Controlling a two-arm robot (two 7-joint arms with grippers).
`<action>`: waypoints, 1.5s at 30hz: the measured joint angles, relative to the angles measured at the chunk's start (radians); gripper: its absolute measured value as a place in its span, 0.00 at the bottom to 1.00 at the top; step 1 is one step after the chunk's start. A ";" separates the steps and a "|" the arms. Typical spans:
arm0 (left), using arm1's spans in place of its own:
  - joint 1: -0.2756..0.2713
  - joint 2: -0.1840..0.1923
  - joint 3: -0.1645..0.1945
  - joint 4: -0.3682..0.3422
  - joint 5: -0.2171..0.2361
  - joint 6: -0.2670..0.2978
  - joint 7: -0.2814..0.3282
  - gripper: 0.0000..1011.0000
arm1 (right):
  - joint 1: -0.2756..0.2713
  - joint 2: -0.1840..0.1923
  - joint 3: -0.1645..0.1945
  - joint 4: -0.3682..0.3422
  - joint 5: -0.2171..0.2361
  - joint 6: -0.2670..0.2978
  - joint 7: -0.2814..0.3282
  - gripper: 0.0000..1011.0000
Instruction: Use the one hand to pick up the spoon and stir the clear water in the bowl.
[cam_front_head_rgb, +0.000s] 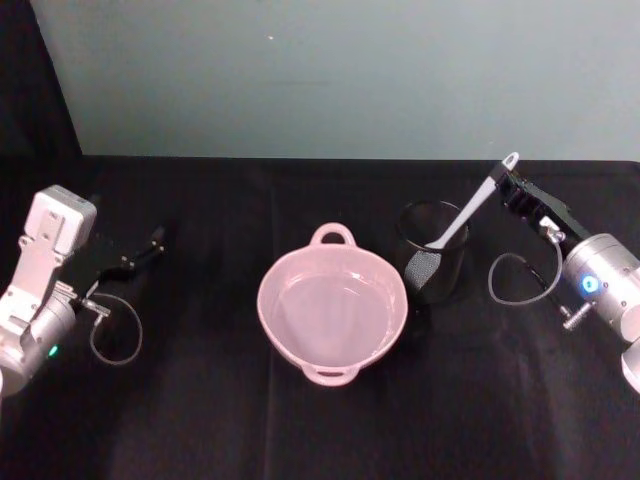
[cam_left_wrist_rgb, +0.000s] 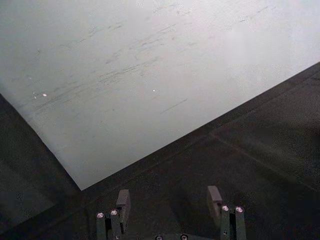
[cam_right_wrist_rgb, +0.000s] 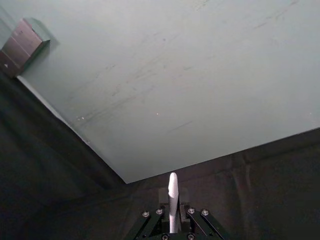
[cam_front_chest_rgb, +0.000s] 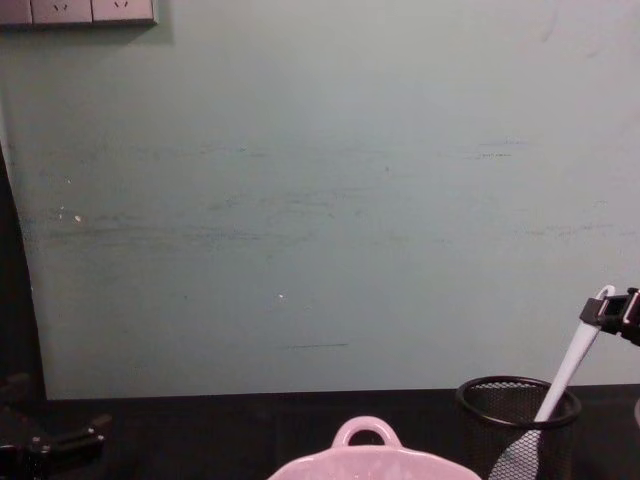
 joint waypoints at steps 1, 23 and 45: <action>0.000 0.000 0.000 0.000 0.000 0.000 0.000 1.00 | -0.001 0.002 -0.002 -0.006 -0.007 -0.003 -0.002 0.11; 0.000 0.000 0.000 0.000 0.000 0.000 0.000 1.00 | -0.010 0.178 -0.053 -0.379 -0.325 0.085 -0.054 0.11; 0.000 0.000 0.000 0.000 0.000 0.000 0.000 1.00 | 0.092 0.211 -0.134 -0.490 -0.220 0.217 0.139 0.11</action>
